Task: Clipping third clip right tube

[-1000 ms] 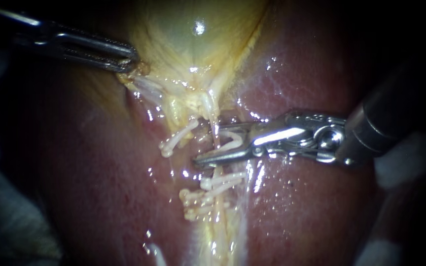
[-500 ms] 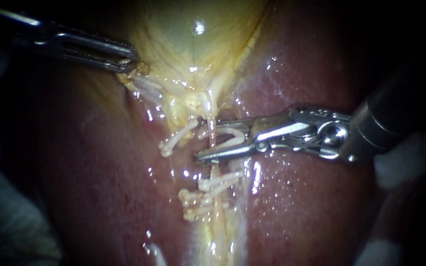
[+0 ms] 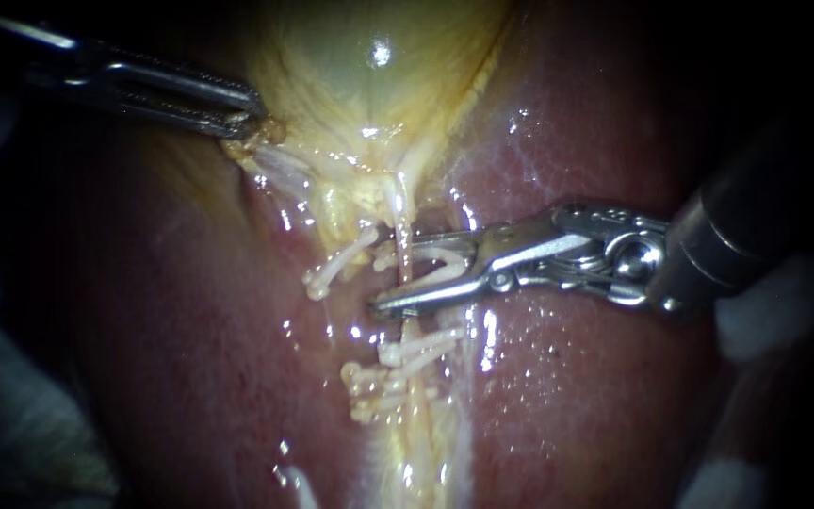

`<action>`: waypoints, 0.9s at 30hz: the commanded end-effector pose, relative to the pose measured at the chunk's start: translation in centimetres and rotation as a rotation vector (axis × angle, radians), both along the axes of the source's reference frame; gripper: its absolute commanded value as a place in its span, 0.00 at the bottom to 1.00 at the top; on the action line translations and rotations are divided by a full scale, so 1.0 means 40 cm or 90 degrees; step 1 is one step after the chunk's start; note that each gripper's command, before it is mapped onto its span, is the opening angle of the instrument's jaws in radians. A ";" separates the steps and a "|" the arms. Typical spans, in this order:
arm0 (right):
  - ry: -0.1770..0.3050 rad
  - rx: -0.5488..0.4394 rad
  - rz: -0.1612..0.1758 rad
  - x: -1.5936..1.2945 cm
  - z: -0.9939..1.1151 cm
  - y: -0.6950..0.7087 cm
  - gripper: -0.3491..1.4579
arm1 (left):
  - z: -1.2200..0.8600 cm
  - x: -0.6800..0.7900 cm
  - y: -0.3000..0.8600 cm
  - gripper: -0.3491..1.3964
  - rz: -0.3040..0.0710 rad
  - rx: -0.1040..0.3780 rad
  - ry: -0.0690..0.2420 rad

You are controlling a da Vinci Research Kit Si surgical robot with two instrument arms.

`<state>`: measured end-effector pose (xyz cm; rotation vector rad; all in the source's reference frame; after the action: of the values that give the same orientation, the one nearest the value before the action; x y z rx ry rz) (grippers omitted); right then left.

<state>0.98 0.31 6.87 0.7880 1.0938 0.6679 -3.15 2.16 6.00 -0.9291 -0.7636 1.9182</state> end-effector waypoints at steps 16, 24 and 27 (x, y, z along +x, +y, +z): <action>-0.062 -0.021 0.019 -0.0064 0.0050 0.0035 0.47 | 0.0001 -0.0001 0.0000 0.00 0.000 0.000 0.000; -0.060 -0.024 0.018 -0.0095 0.0031 0.0054 0.47 | 0.0001 0.0001 0.0000 0.00 -0.001 -0.001 0.001; -0.060 -0.023 0.018 -0.0100 0.0025 0.0057 0.47 | 0.0001 0.0001 0.0000 0.00 -0.001 -0.001 0.001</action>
<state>0.57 0.54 6.96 0.7045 1.0281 0.6997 -3.15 2.16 6.01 -0.9290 -0.7608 1.9184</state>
